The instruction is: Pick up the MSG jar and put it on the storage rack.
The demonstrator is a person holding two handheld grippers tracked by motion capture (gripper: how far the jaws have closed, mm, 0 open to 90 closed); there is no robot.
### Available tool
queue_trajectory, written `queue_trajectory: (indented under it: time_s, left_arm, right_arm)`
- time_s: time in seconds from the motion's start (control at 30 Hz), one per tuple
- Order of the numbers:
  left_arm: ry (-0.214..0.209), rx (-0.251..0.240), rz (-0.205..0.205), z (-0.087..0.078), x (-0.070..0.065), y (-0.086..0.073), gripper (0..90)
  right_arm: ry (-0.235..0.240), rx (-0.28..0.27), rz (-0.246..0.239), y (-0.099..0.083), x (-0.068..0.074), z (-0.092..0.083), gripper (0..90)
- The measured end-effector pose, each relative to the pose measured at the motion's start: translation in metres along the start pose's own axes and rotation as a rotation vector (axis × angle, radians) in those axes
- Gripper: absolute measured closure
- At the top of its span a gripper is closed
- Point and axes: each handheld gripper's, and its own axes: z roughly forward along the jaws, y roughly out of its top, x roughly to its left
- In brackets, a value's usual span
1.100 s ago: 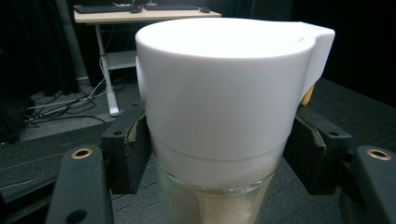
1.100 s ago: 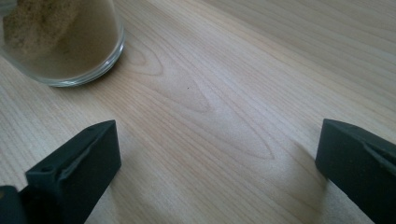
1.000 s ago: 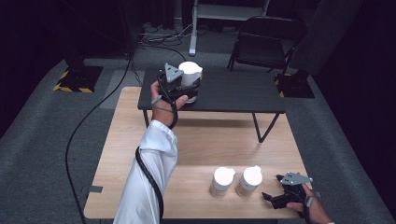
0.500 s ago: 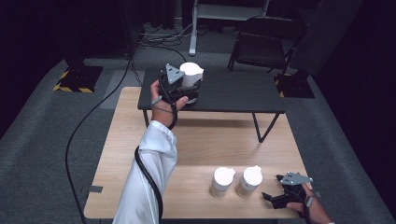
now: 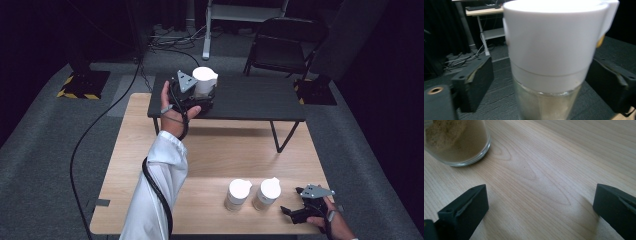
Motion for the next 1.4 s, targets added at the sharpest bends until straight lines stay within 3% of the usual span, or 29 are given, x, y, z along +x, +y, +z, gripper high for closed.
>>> queue_trajectory:
  time_s: [0.37,0.67,1.07,1.4]
  left_arm:
    - [0.024,0.009,0.038,-0.001,-0.007,-0.001,0.9]
    - [0.077,-0.003,0.12,-0.011,-0.022,-0.008,0.7]
    - [0.066,-0.028,0.171,-0.027,-0.03,-0.017,0.7]
    - [0.039,-0.053,0.208,-0.045,-0.035,-0.034,0.7]
  right_arm:
    - [0.0,0.0,0.0,0.0,0.0,0.0,0.0]
    - [0.0,0.0,0.0,0.0,0.0,0.0,0.0]
    - [0.0,0.0,0.0,0.0,0.0,0.0,0.0]
    - [0.0,0.0,0.0,0.0,0.0,0.0,0.0]
